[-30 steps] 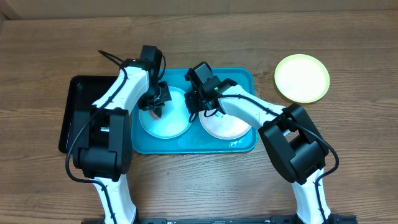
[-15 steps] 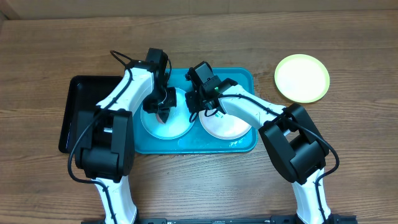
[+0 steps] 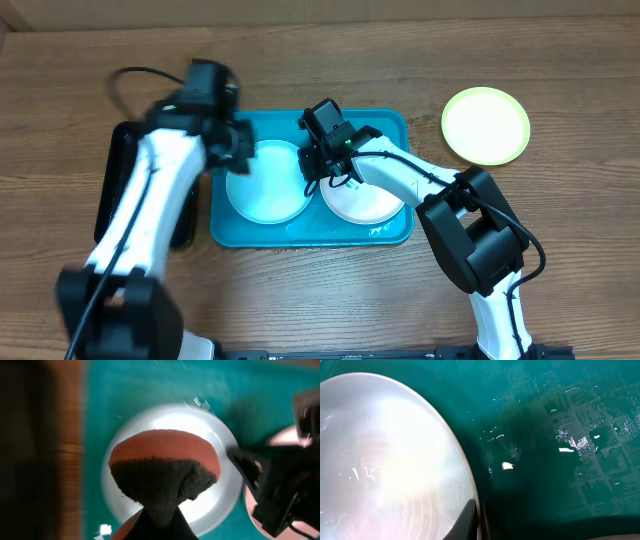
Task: Clean dirty plates on tray and stack at the side
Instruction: 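Move the left gripper with the sponge back to the black tray, then lift the light-blue plate with the right gripper onto the yellow plate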
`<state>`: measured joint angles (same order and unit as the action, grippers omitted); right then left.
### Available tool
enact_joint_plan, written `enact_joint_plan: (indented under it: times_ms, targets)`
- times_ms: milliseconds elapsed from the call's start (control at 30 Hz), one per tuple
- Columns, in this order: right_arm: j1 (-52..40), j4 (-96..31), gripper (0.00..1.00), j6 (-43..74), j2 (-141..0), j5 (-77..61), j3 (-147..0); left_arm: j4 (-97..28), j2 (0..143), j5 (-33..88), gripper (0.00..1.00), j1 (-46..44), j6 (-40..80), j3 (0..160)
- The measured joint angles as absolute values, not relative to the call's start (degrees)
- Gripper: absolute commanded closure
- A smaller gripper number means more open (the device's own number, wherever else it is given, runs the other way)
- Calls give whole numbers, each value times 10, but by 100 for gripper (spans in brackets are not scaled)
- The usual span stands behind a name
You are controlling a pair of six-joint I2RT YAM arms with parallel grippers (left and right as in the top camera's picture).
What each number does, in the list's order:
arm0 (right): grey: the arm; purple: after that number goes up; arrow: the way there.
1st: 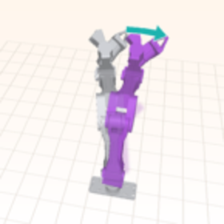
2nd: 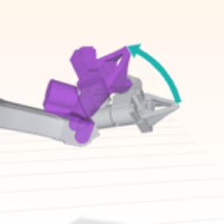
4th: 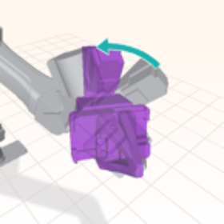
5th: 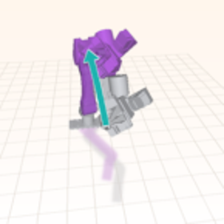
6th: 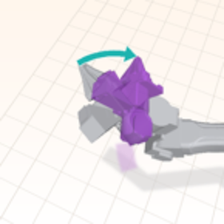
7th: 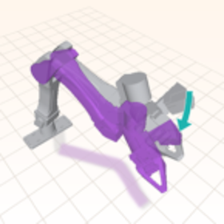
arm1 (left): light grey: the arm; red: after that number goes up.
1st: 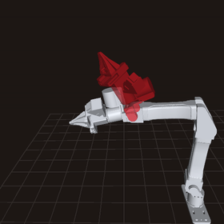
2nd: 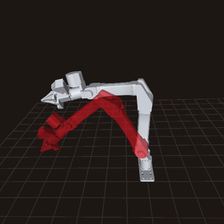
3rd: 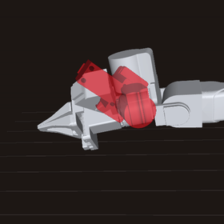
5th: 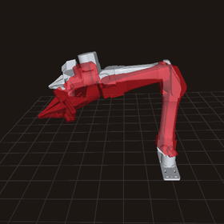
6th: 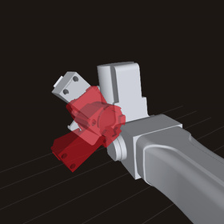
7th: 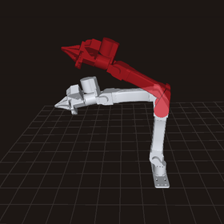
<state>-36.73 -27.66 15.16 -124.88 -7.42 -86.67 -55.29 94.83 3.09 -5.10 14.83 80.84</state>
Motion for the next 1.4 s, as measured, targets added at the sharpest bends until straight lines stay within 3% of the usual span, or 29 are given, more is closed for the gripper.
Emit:
enact_joint_plan:
  times_ms: [400,733,867,900,967,1200,1400]
  targets:
    - [-367,-276,96,152,-1249,-74,-867,-533,976,-52,96,109,196,777]
    - [-368,-276,96,151,-1249,-74,-867,-524,1040,-51,96,165,196,767]
    - [-368,-276,96,152,-1249,-74,-867,-523,1075,-50,81,173,197,767]
    - [-368,-280,96,151,-1249,-74,-870,-522,1085,-50,70,173,199,767]
    - [-368,-289,96,148,-1249,-74,-876,-522,1096,-49,36,173,201,767]
    - [-372,-322,96,121,-1249,-55,-902,-563,1098,-49,32,173,205,786]
    - [-393,-400,96,65,-1246,56,-983,-615,1080,-44,25,173,206,864]
